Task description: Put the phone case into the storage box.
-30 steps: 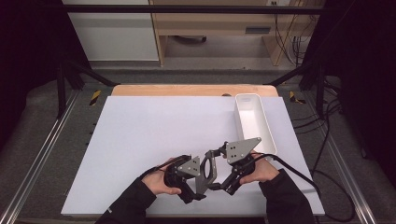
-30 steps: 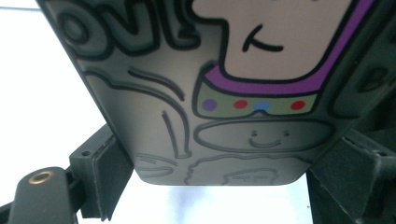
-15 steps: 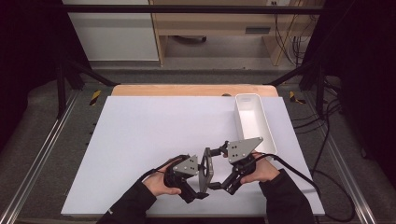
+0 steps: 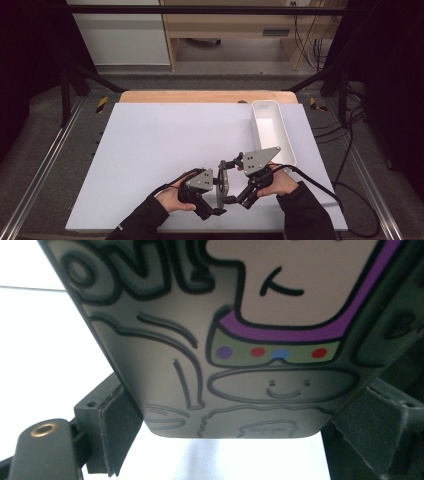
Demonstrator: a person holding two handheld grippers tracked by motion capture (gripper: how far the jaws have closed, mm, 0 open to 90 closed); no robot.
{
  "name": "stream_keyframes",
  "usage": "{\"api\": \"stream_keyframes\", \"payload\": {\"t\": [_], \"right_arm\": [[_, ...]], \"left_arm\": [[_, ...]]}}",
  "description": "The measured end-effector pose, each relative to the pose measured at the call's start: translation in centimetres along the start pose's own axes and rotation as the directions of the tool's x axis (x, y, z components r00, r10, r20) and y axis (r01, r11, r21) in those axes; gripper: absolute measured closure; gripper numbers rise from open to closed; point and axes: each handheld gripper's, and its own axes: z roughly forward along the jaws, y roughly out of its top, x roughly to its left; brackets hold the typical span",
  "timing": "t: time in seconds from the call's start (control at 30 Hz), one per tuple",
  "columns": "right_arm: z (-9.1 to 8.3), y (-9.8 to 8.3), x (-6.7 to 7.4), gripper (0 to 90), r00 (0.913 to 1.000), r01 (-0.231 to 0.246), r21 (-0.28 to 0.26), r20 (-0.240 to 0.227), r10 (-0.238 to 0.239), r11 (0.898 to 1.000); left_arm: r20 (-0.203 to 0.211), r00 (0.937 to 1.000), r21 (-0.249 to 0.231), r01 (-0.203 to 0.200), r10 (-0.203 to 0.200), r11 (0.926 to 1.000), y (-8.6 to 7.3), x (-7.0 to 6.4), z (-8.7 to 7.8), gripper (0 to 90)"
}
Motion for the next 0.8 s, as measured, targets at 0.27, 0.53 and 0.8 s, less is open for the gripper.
{"api": "stream_keyframes", "payload": {"t": [0.27,0.53,0.8], "right_arm": [[-0.21,0.11,0.0,10.2,0.9999,-0.009,-0.009,-0.009,0.009,1.0],[-0.34,0.17,-0.06,10.7,0.9998,-0.014,-0.01,-0.015,0.014,1.0],[-0.27,0.09,-0.12,11.2,0.9997,-0.012,-0.003,-0.024,0.012,1.0]], "left_arm": [[-0.001,1.0,0.005,-0.003,0.003,1.0,-0.13,0.0,0.08,11.5],[0.01,0.9999,0.014,-0.006,0.006,0.9999,-0.3,0.03,0.17,11.4],[0.012,0.9999,0.022,-0.006,0.006,0.9997,-0.35,0.03,0.19,11.4]]}}
